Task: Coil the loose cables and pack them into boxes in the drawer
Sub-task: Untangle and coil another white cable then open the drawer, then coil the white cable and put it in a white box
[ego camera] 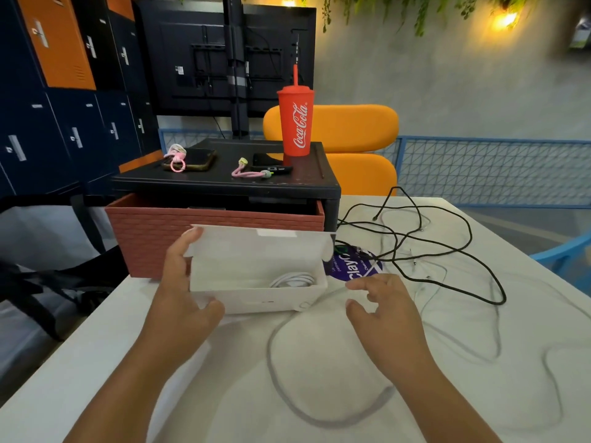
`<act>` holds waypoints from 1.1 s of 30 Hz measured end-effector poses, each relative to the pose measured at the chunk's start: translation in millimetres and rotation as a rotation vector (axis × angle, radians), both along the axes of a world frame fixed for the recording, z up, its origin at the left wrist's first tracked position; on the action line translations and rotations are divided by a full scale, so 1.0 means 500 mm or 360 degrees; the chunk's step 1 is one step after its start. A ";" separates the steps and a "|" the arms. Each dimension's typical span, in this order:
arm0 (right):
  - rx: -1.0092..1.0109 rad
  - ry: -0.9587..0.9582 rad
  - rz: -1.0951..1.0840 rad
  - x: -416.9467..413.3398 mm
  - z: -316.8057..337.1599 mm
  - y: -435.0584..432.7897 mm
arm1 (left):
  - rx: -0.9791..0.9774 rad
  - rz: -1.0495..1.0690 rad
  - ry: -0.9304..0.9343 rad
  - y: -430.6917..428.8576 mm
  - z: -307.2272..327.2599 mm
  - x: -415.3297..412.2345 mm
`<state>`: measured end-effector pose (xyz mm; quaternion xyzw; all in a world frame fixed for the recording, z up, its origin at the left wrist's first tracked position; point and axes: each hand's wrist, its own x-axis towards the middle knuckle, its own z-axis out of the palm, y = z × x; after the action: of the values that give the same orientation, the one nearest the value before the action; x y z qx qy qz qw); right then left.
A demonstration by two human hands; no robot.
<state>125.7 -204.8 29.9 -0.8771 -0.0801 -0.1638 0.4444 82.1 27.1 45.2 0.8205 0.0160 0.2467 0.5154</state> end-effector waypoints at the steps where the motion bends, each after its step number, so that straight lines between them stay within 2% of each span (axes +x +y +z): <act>1: -0.0038 0.0042 0.0037 0.000 0.000 -0.001 | -0.0050 0.0033 0.0020 0.007 0.000 0.002; 5: -0.0304 0.0183 0.0220 -0.002 -0.010 0.005 | -0.0114 0.0117 0.0071 0.033 -0.006 0.013; 10: -0.0618 0.0316 0.0564 -0.018 -0.027 0.025 | 0.0011 0.0250 0.0099 0.061 -0.034 0.034; 13: -0.0658 0.0303 0.0692 -0.025 -0.033 0.036 | 0.0011 0.0336 0.0063 0.069 -0.051 0.045; 22: -0.0754 0.0261 0.0688 -0.026 -0.034 0.043 | 0.0258 0.0539 0.0056 0.055 -0.071 0.057; 26: -0.0873 0.0275 0.0864 -0.036 -0.026 0.046 | 0.0268 0.0655 0.0061 0.054 -0.067 0.056; 29: -0.0858 0.0406 0.1009 -0.048 -0.007 0.039 | 0.0304 0.0733 0.0059 0.059 -0.065 0.054; 33: -0.0953 0.0316 0.1004 -0.055 0.003 0.025 | 0.0327 0.0803 0.0071 0.065 -0.063 0.051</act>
<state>98.4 -192.3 31.6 -0.9113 -0.3444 0.0951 0.2046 107.8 59.6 13.8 0.8439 0.2060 0.3495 0.3512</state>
